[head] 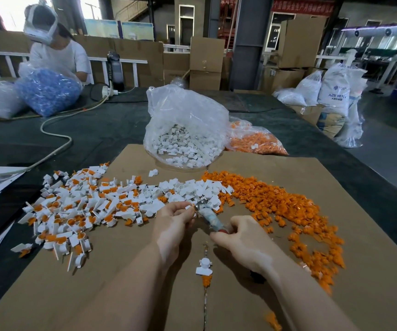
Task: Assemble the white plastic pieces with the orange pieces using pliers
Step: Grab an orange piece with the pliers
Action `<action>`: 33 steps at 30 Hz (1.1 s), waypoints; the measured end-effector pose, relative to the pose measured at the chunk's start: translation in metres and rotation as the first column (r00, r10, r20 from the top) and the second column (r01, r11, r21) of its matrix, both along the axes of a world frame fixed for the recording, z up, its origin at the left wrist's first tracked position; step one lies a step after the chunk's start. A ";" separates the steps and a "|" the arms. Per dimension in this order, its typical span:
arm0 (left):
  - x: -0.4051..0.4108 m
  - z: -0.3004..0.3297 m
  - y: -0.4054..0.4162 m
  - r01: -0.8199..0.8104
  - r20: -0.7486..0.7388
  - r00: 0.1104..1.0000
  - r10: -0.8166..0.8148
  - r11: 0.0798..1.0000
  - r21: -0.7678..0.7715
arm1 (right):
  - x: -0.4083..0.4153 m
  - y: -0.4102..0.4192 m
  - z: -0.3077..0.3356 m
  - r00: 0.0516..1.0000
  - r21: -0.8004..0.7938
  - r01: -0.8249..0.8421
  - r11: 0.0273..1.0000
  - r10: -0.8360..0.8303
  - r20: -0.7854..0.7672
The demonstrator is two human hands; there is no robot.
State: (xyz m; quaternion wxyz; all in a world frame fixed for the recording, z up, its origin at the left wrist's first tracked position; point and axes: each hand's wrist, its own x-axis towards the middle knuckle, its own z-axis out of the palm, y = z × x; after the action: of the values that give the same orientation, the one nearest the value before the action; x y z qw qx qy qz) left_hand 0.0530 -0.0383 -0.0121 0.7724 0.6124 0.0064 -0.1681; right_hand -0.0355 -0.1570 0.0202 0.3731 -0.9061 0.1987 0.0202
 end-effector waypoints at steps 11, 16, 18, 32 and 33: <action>-0.005 -0.009 0.003 0.025 0.407 0.886 -0.223 0.899 0.437 | -0.009 -0.055 -0.024 0.960 -0.697 0.277 0.662 -0.220 0.172; -0.005 -0.011 0.004 0.025 0.413 0.878 -0.242 0.884 0.466 | -0.007 -0.060 -0.034 0.960 -0.735 0.277 0.619 -0.218 0.178; -0.004 -0.013 0.004 0.005 0.410 0.884 -0.222 0.884 0.468 | -0.008 -0.058 -0.034 0.960 -0.751 0.268 0.604 -0.235 0.153; -0.005 -0.012 0.003 -0.017 0.464 0.844 -0.270 0.851 0.525 | 0.012 0.001 -0.031 0.849 -0.447 -0.050 0.893 0.273 0.451; -0.005 -0.012 0.004 -0.004 0.456 0.846 -0.275 0.854 0.521 | 0.013 0.002 -0.031 0.849 -0.446 -0.052 0.894 0.275 0.452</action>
State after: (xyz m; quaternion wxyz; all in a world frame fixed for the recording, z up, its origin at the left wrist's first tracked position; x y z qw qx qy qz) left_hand 0.0479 -0.0344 -0.0243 0.5444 0.8129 -0.2016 -0.0466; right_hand -0.0225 -0.1554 -0.0107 0.2062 -0.9517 0.0145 -0.2272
